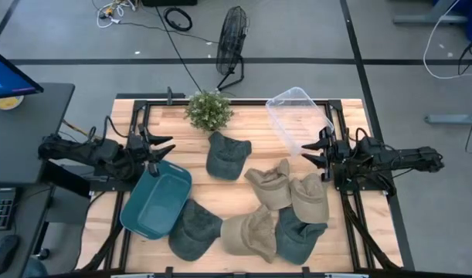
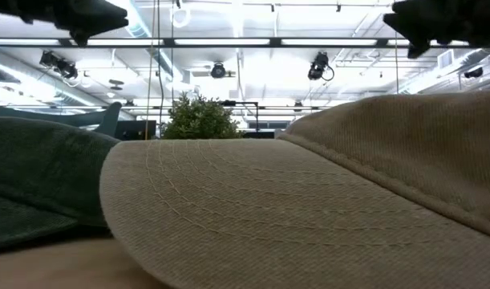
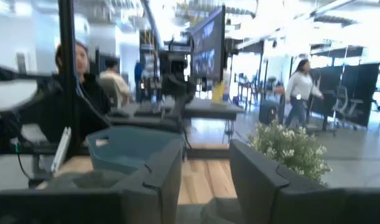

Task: Pick & Place hat
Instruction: Put the top black cap into the transparent bin

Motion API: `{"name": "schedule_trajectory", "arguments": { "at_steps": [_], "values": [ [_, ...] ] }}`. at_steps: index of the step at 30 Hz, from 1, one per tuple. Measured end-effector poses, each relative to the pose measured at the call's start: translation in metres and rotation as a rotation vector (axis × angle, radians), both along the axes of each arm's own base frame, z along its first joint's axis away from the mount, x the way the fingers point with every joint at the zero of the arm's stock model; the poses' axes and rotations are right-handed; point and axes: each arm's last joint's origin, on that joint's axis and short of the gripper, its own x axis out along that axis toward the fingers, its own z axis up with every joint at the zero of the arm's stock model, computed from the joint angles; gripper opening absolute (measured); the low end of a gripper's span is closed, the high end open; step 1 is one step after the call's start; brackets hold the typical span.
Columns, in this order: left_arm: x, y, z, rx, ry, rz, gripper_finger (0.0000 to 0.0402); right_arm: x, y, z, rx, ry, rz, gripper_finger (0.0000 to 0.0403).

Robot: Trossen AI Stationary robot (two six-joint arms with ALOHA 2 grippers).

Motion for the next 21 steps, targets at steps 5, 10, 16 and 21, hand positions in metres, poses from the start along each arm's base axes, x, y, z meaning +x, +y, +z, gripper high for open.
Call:
{"name": "schedule_trajectory", "arguments": {
  "at_steps": [5,10,16,21],
  "values": [
    [0.006,-0.002,0.016,0.033,0.015,0.002,0.0152,0.027,0.001,0.028,-0.006,0.157,-0.001,0.0182],
    [0.009,-0.002,0.024,0.04,0.038,0.002,0.0202,0.063,0.003,0.042,-0.02,0.351,-0.002,0.0206],
    [0.015,-0.004,0.023,0.109,0.09,0.002,0.0252,0.11,-0.002,0.049,-0.03,0.472,-0.035,0.021],
    [0.02,-0.005,0.025,0.126,0.082,0.004,0.0253,0.158,-0.016,0.04,-0.024,0.579,-0.089,0.021]
  ]
}}
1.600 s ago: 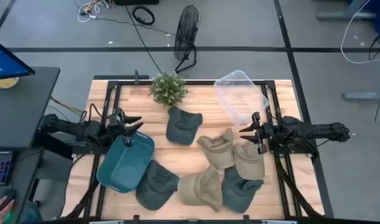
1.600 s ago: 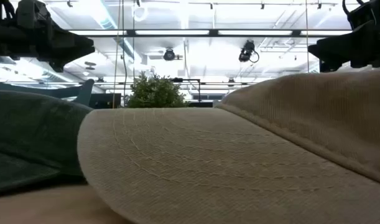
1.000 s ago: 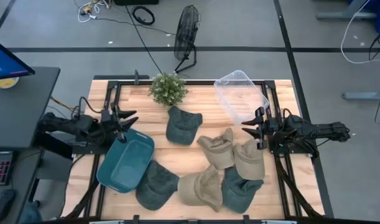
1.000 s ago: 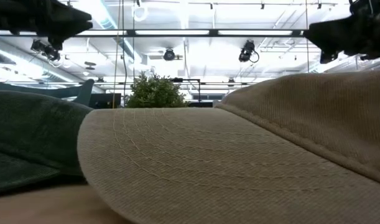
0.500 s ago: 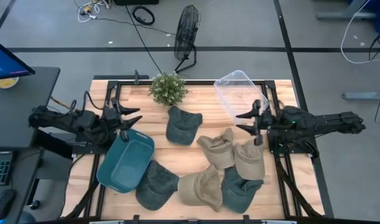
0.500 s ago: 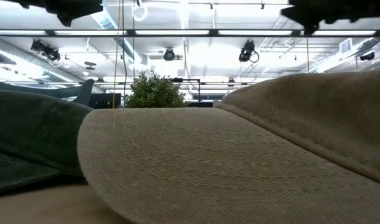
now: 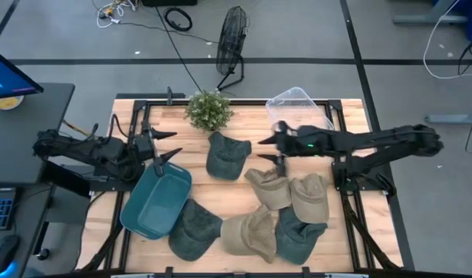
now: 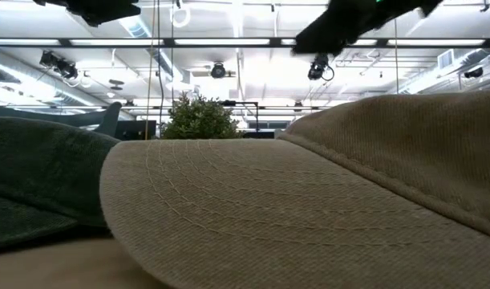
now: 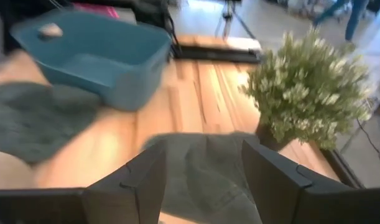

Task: Pick & Place hat
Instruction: Put the top black cap into the transparent bin

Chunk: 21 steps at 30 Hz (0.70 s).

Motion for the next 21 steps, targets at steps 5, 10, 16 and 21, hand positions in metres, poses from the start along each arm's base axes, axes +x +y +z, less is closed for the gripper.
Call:
{"name": "schedule_trajectory", "arguments": {
  "at_steps": [5,10,16,21],
  "values": [
    [0.0,0.0,0.004,-0.009,-0.042,0.0,0.0244,0.047,-0.016,-0.026,0.012,0.126,-0.037,0.0211],
    [0.0,0.0,0.004,-0.012,-0.044,0.0,0.0238,0.085,-0.026,-0.052,0.038,0.216,-0.001,0.021],
    [0.002,0.0,0.003,-0.009,-0.036,0.0,0.0238,0.116,-0.037,-0.082,0.051,0.302,-0.02,0.021],
    [0.002,0.0,0.003,-0.01,-0.036,0.0,0.0238,0.132,-0.046,-0.102,0.064,0.381,-0.039,0.021]
  ]
}}
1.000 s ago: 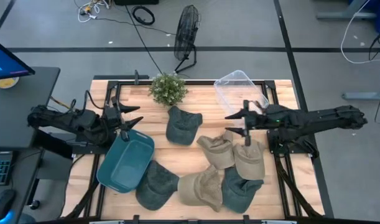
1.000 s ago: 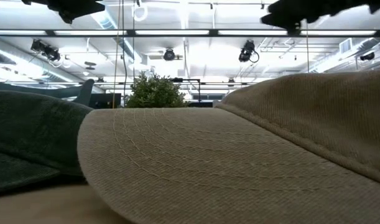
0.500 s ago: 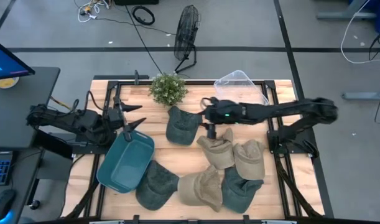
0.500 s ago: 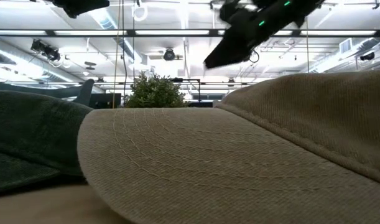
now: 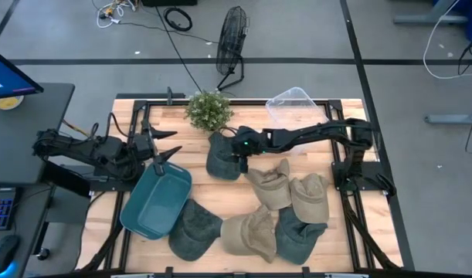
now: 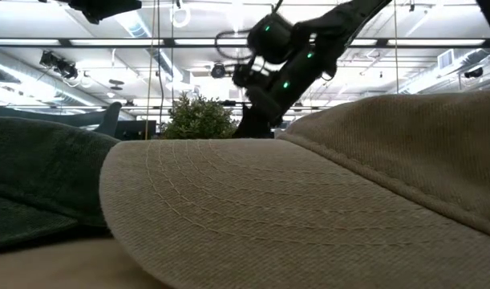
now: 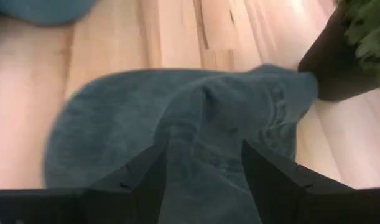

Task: Pick & Place hat
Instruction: Put the top black cap into the transparent bin

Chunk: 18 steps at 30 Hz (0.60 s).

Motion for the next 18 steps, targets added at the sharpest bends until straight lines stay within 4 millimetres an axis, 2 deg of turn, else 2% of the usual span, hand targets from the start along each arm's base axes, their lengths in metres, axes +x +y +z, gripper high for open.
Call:
{"name": "schedule_trajectory", "arguments": {
  "at_steps": [6,10,13,18],
  "values": [
    [0.0,0.0,0.0,0.0,0.001,0.0,0.0238,0.006,-0.006,-0.016,0.037,0.076,-0.037,0.0209],
    [0.0,0.0,0.0,0.0,0.001,0.0,0.0238,0.002,-0.006,-0.019,0.109,0.128,-0.068,0.0187],
    [0.0,0.0,0.0,0.0,0.003,0.0,0.0238,-0.001,-0.006,-0.018,0.117,0.15,-0.065,0.0142],
    [0.0,0.0,0.0,0.0,0.004,0.0,0.0238,-0.001,-0.004,-0.018,0.146,0.156,-0.01,0.0024]
  ]
}}
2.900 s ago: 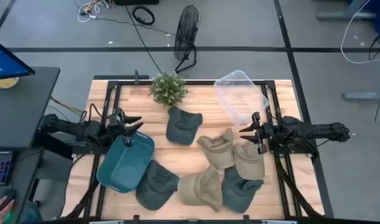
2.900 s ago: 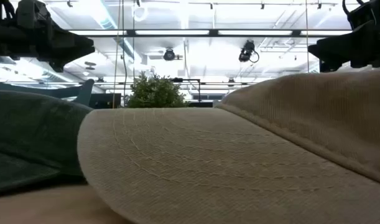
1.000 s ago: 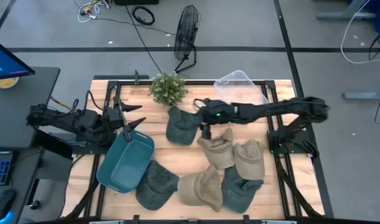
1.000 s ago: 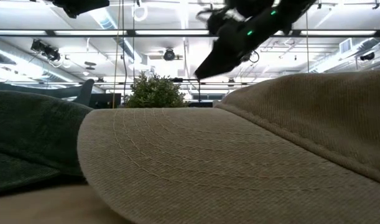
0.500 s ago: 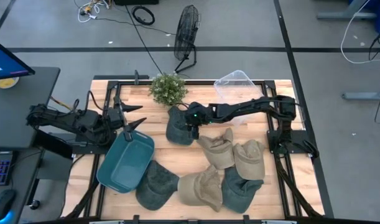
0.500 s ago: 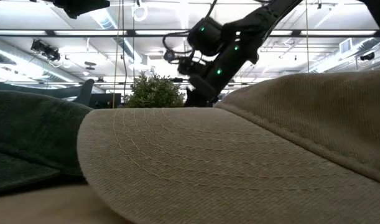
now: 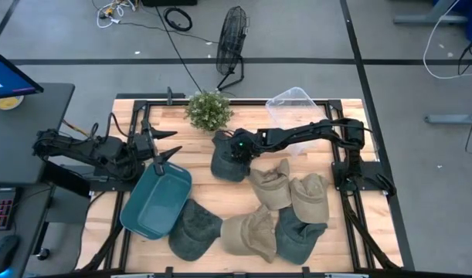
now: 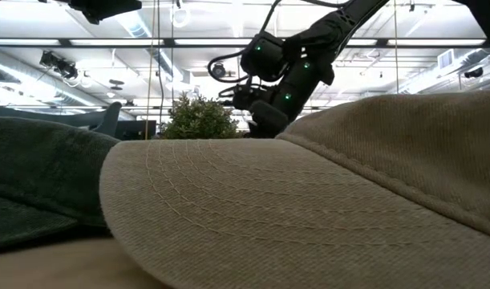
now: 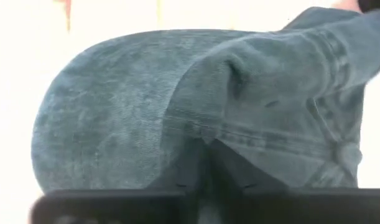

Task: Pick & Place hat
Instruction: Put the top black cap into the transparent bin

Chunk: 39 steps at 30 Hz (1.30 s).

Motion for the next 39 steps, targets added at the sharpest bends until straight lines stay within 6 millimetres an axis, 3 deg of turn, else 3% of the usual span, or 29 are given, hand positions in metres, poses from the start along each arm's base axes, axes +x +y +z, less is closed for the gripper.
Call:
{"name": "schedule_trajectory", "arguments": {
  "at_steps": [7,14,18,23,28,34,39],
  "values": [
    [0.0,0.0,0.0,-0.01,-0.003,0.0,0.0238,-0.003,0.001,0.006,-0.001,-0.003,0.027,0.0007],
    [0.0,0.0,-0.002,-0.059,-0.004,-0.001,0.0238,-0.022,0.005,0.061,-0.036,-0.088,0.055,0.0004],
    [0.0,0.0,-0.002,-0.062,-0.005,-0.002,0.0238,-0.048,0.008,0.109,-0.107,-0.153,0.045,0.0003],
    [0.0,0.0,-0.002,-0.062,-0.004,-0.002,0.0238,-0.097,0.01,0.166,-0.286,-0.213,-0.067,0.0002],
    [0.0,0.0,-0.003,-0.06,0.002,-0.002,0.0238,-0.145,0.012,0.201,-0.459,-0.215,-0.213,0.0002],
    [0.0,0.0,-0.003,-0.058,0.008,-0.001,0.0238,-0.178,0.004,0.206,-0.658,-0.052,-0.415,0.0002],
    [0.0,0.0,-0.004,-0.057,0.01,-0.001,0.0238,-0.18,-0.01,0.174,-0.807,0.187,-0.356,0.0001]
  ]
}}
